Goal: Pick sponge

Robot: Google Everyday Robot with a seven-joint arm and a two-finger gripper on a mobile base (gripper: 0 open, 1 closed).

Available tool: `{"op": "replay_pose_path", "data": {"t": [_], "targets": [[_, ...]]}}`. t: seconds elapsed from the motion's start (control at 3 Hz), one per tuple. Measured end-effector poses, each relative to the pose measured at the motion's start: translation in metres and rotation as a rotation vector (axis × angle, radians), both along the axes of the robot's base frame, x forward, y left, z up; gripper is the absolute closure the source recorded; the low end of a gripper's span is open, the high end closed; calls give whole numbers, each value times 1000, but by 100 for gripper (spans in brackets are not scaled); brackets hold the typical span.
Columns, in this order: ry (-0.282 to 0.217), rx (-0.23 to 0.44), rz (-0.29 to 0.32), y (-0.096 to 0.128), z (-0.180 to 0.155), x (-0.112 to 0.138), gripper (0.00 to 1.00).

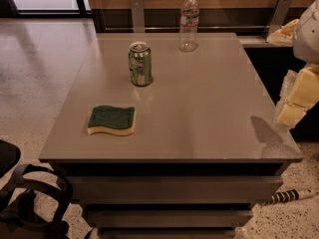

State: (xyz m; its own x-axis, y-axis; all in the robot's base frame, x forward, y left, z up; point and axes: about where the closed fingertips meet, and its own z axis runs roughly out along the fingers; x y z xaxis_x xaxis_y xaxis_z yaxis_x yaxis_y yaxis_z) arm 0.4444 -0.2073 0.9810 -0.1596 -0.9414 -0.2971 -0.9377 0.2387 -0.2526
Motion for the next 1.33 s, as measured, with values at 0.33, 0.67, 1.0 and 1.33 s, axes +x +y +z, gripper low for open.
{"op": "replay_pose_path", "data": {"t": [0.33, 0.67, 1.0, 1.33], "targets": [[-29, 160, 66, 18, -3, 9, 0], [-65, 327, 123, 54, -10, 12, 0], [-117, 457, 155, 104, -27, 23, 0], [-146, 507, 156, 142, -48, 37, 0]]}}
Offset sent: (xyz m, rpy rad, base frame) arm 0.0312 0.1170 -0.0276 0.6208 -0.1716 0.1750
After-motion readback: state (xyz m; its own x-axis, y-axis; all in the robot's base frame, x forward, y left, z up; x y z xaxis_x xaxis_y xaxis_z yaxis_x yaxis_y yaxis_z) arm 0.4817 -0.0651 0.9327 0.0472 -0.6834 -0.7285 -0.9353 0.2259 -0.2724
